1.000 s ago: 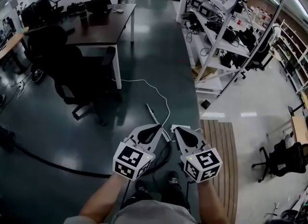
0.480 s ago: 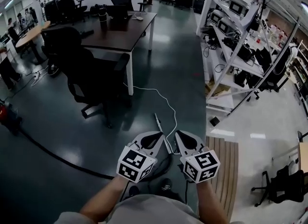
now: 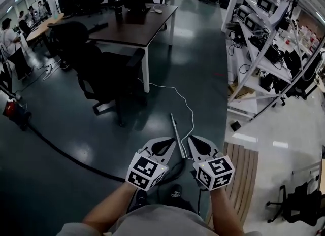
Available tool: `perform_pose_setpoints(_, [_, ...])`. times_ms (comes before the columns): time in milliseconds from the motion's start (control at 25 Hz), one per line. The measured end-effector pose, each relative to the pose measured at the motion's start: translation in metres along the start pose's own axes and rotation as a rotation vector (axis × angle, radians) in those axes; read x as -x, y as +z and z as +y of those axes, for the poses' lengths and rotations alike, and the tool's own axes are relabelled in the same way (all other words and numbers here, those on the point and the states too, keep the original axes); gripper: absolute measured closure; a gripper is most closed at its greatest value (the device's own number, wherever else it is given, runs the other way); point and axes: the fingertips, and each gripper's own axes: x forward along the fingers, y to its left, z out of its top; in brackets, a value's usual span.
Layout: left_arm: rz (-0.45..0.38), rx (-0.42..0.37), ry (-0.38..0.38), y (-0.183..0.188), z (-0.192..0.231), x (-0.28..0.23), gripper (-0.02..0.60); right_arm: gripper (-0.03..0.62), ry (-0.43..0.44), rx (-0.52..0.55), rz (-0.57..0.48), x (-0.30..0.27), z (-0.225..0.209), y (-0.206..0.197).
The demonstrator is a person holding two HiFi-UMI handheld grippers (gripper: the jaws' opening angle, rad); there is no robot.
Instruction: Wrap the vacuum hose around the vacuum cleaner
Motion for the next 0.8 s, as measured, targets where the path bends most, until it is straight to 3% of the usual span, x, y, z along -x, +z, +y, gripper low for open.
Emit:
perform_pose_setpoints(320, [0.074,0.064,0.023,-0.050,0.034,-0.038,0.574,0.589,-0.015,-0.056,0.087,-0.034,-0.040,-0.052])
perform_pose_setpoints(560, [0.144,0.104,0.028,-0.121,0.067,-0.088,0.574,0.589,-0.023,-0.068,0.188,-0.077,-0.083,-0.133])
perform_pose_setpoints(800, [0.220,0.129,0.029,-0.213,0.093,-0.131,0.574,0.589,-0.026,-0.063,0.268,-0.120,-0.113,-0.225])
